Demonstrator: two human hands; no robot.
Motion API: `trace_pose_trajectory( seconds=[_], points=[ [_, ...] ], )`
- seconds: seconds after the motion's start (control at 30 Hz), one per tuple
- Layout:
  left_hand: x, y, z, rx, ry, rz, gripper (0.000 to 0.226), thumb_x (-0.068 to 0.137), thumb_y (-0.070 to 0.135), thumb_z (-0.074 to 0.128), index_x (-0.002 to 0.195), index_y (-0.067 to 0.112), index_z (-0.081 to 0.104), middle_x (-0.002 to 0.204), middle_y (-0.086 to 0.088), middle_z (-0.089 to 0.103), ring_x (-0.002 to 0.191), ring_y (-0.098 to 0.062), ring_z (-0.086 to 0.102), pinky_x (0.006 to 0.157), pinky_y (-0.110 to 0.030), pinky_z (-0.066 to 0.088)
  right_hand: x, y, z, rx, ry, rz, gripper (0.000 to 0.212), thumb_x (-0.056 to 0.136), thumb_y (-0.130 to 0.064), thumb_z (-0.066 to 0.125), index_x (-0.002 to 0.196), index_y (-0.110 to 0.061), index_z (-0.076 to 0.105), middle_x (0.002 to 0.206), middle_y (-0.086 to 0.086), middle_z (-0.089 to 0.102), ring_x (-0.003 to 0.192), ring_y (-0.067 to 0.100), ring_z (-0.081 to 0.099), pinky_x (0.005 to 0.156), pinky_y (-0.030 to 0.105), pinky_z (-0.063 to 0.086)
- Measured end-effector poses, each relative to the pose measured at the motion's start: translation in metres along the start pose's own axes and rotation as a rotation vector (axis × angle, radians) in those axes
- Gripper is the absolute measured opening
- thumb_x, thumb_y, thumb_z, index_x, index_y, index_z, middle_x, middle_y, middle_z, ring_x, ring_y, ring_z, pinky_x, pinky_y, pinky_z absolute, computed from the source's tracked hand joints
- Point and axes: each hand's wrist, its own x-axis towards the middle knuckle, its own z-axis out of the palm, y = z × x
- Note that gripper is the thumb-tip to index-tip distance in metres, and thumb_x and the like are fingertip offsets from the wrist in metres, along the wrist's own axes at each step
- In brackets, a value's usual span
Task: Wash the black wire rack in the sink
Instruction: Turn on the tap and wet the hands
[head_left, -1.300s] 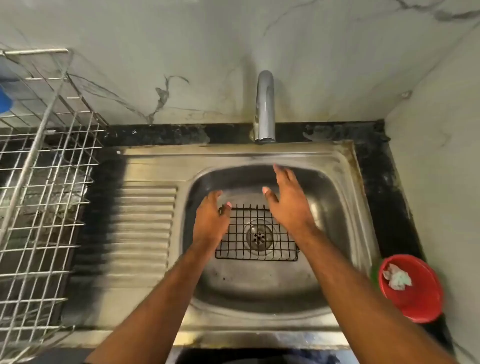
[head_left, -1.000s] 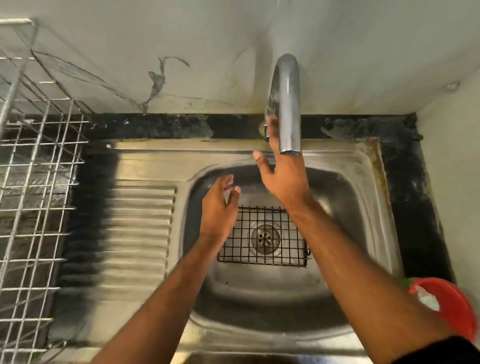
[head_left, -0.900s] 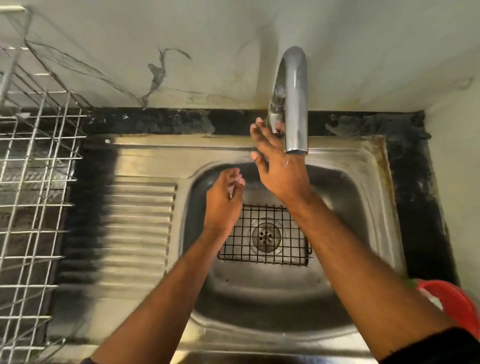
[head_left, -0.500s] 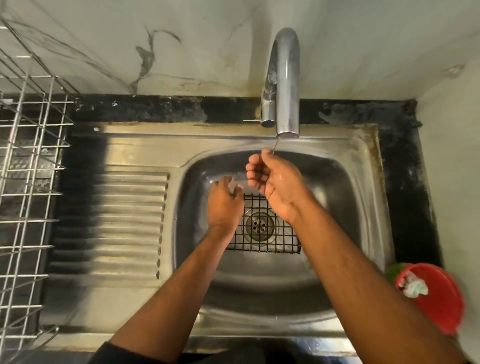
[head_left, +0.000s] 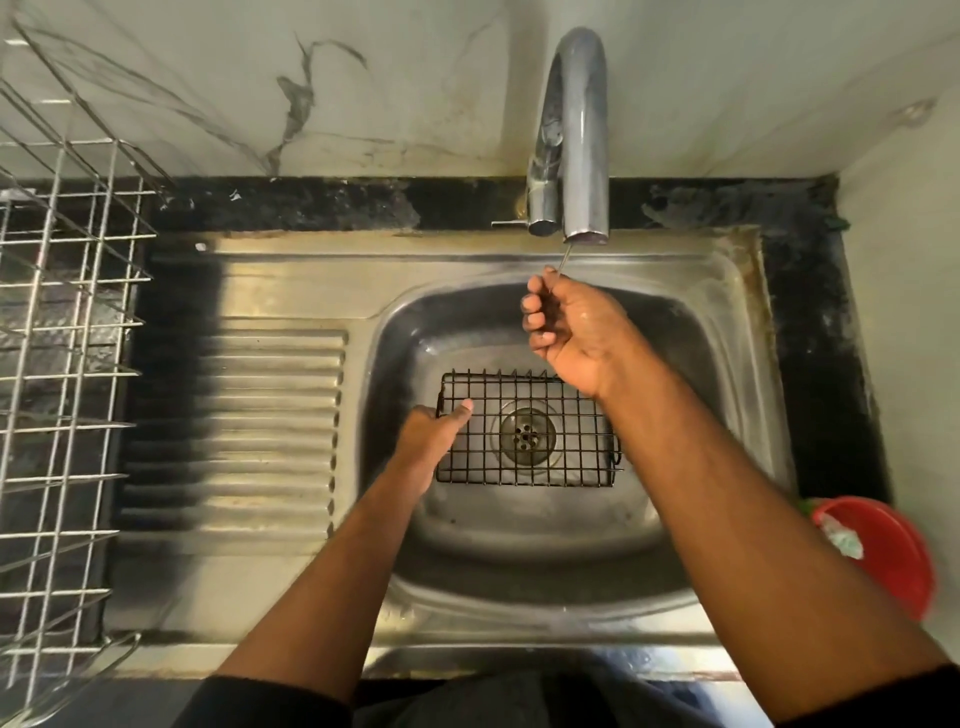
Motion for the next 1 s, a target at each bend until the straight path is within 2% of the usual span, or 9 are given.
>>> trace_pose_trajectory(
  seconds=[0.17,0.27,0.37,0.5,0.6,0.67,0.73,0.83,1.0],
  points=[
    [-0.024,0.017,-0.002,-0.111,-0.001,0.262,0.047,0.083,0.058,0.072,0.103,0.017,0.064,0.101,0.005,0.068,0.102,-0.016,0.065,0.086,-0.036,0.056,-0.012,-0.008,-0.009,-0.204,0.072,-0.181,0.032,0.107,-0.03,0.048,0.086,-0.015,0.067,0.072,-0.001,0.063,0.059,0.007,0.053,0.05,0.019,0.04],
    [-0.048,0.04,0.003,-0.151,-0.076,0.433,0.035,0.086,0.048,0.074,0.099,0.017,0.066,0.088,0.0,0.067,0.079,-0.01,0.062,0.067,-0.027,0.054,-0.032,-0.012,-0.006,-0.542,-0.007,-0.296,0.027,0.107,-0.025,0.05,0.1,-0.011,0.072,0.087,0.003,0.072,0.075,0.009,0.067,0.068,0.022,0.054],
    [-0.062,0.057,0.011,-0.153,-0.108,0.519,0.029,0.085,0.042,0.077,0.103,0.021,0.068,0.089,0.003,0.072,0.082,-0.009,0.067,0.063,-0.02,0.053,-0.052,-0.018,-0.007,-0.527,-0.012,-0.464,0.02,0.105,-0.012,0.053,0.106,-0.008,0.072,0.097,0.006,0.075,0.086,0.011,0.073,0.082,0.025,0.06],
    [-0.076,0.072,0.014,0.013,-0.08,0.651,0.028,0.083,0.05,0.068,0.103,0.03,0.067,0.084,0.003,0.072,0.08,-0.019,0.067,0.078,-0.039,0.057,-0.07,-0.02,-0.012,-0.915,-0.011,-0.572,0.02,0.098,0.0,0.06,0.107,-0.01,0.074,0.099,0.003,0.077,0.088,0.011,0.075,0.076,0.019,0.059],
    [-0.088,0.079,0.015,0.076,-0.058,0.7,0.025,0.092,0.035,0.066,0.115,0.026,0.066,0.087,0.012,0.07,0.078,-0.003,0.064,0.081,-0.027,0.054,-0.078,-0.016,-0.024,-0.886,0.166,-0.697,0.023,0.097,-0.004,0.063,0.108,-0.02,0.074,0.103,-0.002,0.077,0.094,0.01,0.074,0.089,0.029,0.059],
    [-0.096,0.08,0.014,0.041,-0.025,0.68,0.028,0.092,0.035,0.064,0.12,0.031,0.064,0.097,0.015,0.074,0.094,-0.005,0.068,0.094,-0.037,0.054,-0.081,-0.011,-0.029,-0.926,0.169,-0.69,0.022,0.098,-0.006,0.062,0.115,-0.016,0.073,0.108,-0.002,0.076,0.1,0.01,0.073,0.097,0.034,0.058],
    [-0.103,0.078,0.012,-0.04,-0.072,0.646,0.026,0.096,0.026,0.062,0.122,0.029,0.064,0.103,0.013,0.075,0.101,-0.01,0.07,0.092,-0.043,0.058,-0.087,-0.003,-0.031,-0.808,0.111,-0.634,0.025,0.1,-0.001,0.058,0.117,-0.012,0.072,0.107,-0.001,0.076,0.101,0.01,0.073,0.096,0.035,0.058],
    [-0.113,0.075,0.005,-0.162,-0.138,0.631,0.03,0.1,0.002,0.052,0.126,0.014,0.063,0.11,0.006,0.074,0.104,-0.009,0.07,0.092,-0.029,0.057,-0.09,0.004,-0.029,-0.718,0.149,-0.66,0.028,0.1,0.001,0.057,0.115,-0.018,0.071,0.111,-0.004,0.075,0.106,0.008,0.071,0.101,0.036,0.056],
    [-0.128,0.068,-0.006,-0.234,-0.218,0.571,0.04,0.098,-0.011,0.047,0.131,0.007,0.058,0.118,-0.005,0.07,0.083,0.005,0.071,0.068,-0.008,0.051,-0.096,0.006,-0.016,-0.679,0.117,-0.611,0.038,0.1,0.005,0.053,0.129,-0.016,0.065,0.121,-0.008,0.071,0.116,0.003,0.065,0.107,0.031,0.051]
  ],
)
